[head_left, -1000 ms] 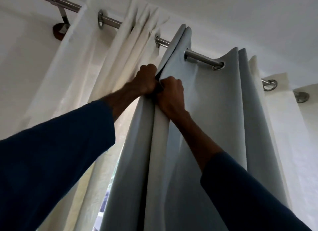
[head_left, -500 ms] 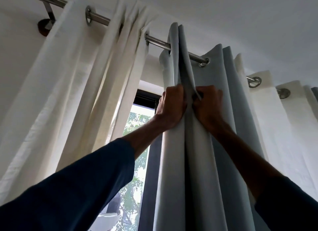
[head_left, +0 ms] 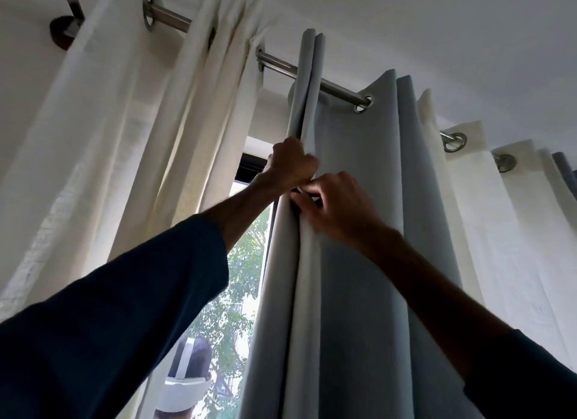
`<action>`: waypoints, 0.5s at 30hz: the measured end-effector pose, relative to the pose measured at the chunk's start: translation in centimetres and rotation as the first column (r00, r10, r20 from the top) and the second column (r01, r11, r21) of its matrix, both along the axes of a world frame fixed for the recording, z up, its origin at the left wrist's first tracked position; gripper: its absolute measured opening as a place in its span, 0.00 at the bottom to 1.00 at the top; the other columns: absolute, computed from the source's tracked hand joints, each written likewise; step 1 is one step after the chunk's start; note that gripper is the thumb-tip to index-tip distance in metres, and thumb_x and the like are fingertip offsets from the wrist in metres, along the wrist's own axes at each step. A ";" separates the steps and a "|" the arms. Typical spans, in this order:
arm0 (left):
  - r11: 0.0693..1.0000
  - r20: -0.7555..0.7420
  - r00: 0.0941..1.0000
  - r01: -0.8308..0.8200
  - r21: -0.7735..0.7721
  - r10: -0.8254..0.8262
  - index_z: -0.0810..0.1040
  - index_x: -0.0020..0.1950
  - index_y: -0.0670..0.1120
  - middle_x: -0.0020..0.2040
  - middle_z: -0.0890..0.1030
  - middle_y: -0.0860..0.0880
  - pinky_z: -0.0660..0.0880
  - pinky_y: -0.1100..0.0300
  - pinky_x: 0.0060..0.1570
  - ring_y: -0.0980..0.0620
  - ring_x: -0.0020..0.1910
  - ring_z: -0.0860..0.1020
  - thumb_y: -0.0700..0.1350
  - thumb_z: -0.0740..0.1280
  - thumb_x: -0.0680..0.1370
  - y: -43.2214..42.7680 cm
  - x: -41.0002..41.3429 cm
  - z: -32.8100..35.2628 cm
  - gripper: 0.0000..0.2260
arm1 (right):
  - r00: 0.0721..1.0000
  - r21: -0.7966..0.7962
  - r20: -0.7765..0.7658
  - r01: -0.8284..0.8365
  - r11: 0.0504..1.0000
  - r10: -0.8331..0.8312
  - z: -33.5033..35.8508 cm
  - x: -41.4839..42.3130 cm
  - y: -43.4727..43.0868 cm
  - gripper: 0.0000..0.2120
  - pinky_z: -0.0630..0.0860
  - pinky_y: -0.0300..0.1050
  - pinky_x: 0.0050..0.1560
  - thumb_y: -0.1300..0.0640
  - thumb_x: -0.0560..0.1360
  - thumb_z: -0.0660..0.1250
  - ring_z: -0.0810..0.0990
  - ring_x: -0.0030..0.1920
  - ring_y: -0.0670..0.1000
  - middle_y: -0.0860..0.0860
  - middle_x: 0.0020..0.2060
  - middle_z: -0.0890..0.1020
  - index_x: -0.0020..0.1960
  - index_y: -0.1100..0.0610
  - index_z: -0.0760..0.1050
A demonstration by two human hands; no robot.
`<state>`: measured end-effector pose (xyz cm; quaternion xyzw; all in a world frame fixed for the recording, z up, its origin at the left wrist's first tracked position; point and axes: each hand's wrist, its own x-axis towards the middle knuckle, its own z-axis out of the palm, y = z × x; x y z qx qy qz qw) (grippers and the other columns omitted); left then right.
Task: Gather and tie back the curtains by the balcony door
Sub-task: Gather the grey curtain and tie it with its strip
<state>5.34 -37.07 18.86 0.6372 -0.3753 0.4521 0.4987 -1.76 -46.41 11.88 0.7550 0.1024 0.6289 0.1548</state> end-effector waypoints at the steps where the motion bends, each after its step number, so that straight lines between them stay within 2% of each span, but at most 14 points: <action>1: 0.999 0.022 0.999 -0.046 0.016 0.046 0.76 0.54 0.37 0.58 0.79 0.35 0.71 0.55 0.48 0.35 0.59 0.77 0.44 0.66 0.78 0.0 0.4 0.0 0.11 | 0.998 0.017 -0.049 -0.038 0.999 0.039 0.4 -0.5 -0.5 0.15 0.78 0.47 0.46 0.43 0.79 0.66 0.83 0.39 0.51 0.47 0.33 0.84 0.37 0.48 0.82; 3: 0.991 0.052 0.991 -0.123 0.049 0.121 0.75 0.57 0.35 0.60 0.78 0.34 0.71 0.53 0.51 0.35 0.61 0.76 0.41 0.65 0.79 0.2 0.9 -0.2 0.11 | 0.997 0.083 -0.029 -0.073 0.994 0.076 1.2 -1.5 -2.1 0.17 0.74 0.42 0.37 0.42 0.78 0.68 0.80 0.30 0.44 0.45 0.27 0.81 0.34 0.49 0.81; 4: 0.987 0.073 0.986 -0.153 0.057 0.149 0.74 0.59 0.34 0.61 0.77 0.34 0.71 0.53 0.53 0.35 0.62 0.75 0.42 0.64 0.80 0.4 1.1 -0.3 0.13 | 0.996 0.119 0.078 -0.050 0.992 0.041 1.6 -2.1 -3.1 0.17 0.70 0.40 0.36 0.43 0.77 0.69 0.80 0.30 0.46 0.47 0.28 0.81 0.35 0.51 0.81; 6: 0.977 0.119 0.973 -0.207 0.061 0.198 0.74 0.60 0.33 0.61 0.77 0.34 0.72 0.51 0.55 0.34 0.62 0.75 0.44 0.64 0.81 0.8 1.6 -0.4 0.15 | 0.916 0.225 0.396 -0.036 0.974 -0.058 2.5 -3.2 -5.3 0.13 0.70 0.42 0.40 0.44 0.74 0.69 0.83 0.40 0.53 0.50 0.36 0.84 0.41 0.54 0.83; 7: 0.974 0.137 0.968 -0.220 0.059 0.211 0.74 0.59 0.33 0.61 0.77 0.34 0.72 0.51 0.55 0.33 0.62 0.75 0.45 0.65 0.81 1.0 1.8 -0.5 0.15 | 0.870 0.277 0.486 -0.059 0.959 -0.086 3.0 -3.5 -6.3 0.13 0.72 0.45 0.46 0.43 0.73 0.71 0.82 0.48 0.55 0.50 0.42 0.84 0.47 0.53 0.83; 8: 0.972 0.151 0.964 -0.228 0.055 0.217 0.74 0.59 0.34 0.61 0.77 0.34 0.72 0.51 0.55 0.34 0.62 0.75 0.46 0.65 0.81 1.2 2.1 -0.4 0.16 | 0.858 0.341 0.502 -0.085 0.936 -0.105 3.4 -3.7 -7.2 0.16 0.72 0.47 0.52 0.42 0.72 0.72 0.80 0.55 0.58 0.52 0.48 0.83 0.53 0.53 0.82; 10: 0.972 0.177 0.959 -0.232 0.036 0.223 0.73 0.59 0.35 0.61 0.77 0.35 0.72 0.51 0.54 0.34 0.62 0.75 0.49 0.66 0.80 1.8 2.5 -0.4 0.18 | 0.908 0.514 0.393 -0.089 0.853 -0.143 4.4 -3.6 -8.4 0.29 0.72 0.52 0.59 0.37 0.69 0.75 0.76 0.62 0.62 0.58 0.56 0.80 0.59 0.58 0.78; 12: 0.972 0.207 0.951 -0.233 -0.010 0.230 0.74 0.60 0.36 0.60 0.77 0.36 0.71 0.52 0.50 0.35 0.61 0.75 0.52 0.66 0.81 2.3 2.3 -0.5 0.19 | 0.950 0.641 0.282 -0.080 0.763 -0.137 5.2 -3.3 -9.1 0.36 0.74 0.54 0.58 0.31 0.67 0.74 0.77 0.61 0.64 0.62 0.56 0.80 0.56 0.62 0.77; 13: 0.971 0.223 0.945 -0.234 -0.042 0.237 0.74 0.59 0.36 0.59 0.78 0.36 0.69 0.53 0.48 0.36 0.60 0.76 0.53 0.65 0.81 2.5 2.1 -0.4 0.20 | 0.968 0.678 0.228 -0.082 0.730 -0.104 5.5 -3.1 -9.3 0.37 0.75 0.55 0.57 0.30 0.67 0.74 0.78 0.60 0.64 0.62 0.56 0.80 0.55 0.63 0.77; 15: 0.966 0.255 0.932 -0.241 -0.093 0.257 0.75 0.56 0.36 0.57 0.79 0.36 0.67 0.54 0.46 0.35 0.58 0.77 0.54 0.62 0.83 2.8 1.9 -0.2 0.20 | 0.987 0.668 0.151 -0.060 0.741 -0.056 5.7 -2.3 -9.0 0.34 0.74 0.55 0.58 0.35 0.70 0.74 0.77 0.61 0.65 0.64 0.57 0.79 0.56 0.66 0.77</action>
